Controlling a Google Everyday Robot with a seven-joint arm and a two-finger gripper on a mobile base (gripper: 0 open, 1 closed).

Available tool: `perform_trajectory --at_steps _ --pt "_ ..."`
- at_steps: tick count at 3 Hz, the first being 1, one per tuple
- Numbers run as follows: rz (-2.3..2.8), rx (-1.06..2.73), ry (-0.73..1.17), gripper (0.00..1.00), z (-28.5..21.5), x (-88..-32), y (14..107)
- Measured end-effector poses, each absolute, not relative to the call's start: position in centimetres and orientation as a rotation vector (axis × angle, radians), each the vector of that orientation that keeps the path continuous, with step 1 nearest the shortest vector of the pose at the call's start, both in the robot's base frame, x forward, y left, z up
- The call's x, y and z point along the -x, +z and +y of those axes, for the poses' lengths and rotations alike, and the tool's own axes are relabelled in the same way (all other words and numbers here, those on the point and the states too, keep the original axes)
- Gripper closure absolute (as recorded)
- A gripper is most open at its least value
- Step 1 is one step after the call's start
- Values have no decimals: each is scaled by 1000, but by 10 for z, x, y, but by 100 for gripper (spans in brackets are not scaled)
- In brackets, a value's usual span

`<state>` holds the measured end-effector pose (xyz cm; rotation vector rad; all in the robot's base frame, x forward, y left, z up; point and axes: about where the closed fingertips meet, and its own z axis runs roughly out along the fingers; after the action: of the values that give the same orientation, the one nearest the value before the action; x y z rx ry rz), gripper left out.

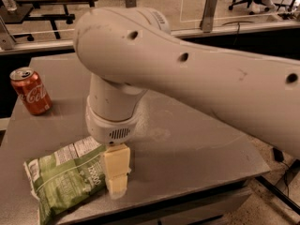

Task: Move green jalapeno chip bag near blue chip bag

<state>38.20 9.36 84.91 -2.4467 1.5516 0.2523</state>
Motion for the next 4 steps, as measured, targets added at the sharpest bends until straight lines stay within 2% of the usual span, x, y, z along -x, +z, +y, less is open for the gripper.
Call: perform_trajectory --at_steps 1,3,4 --pt "1528 2492 226 16 101 -378 837" --pt "1531 2493 140 77 102 -395 842" --pt "1600 2397 105 99 75 -428 876"
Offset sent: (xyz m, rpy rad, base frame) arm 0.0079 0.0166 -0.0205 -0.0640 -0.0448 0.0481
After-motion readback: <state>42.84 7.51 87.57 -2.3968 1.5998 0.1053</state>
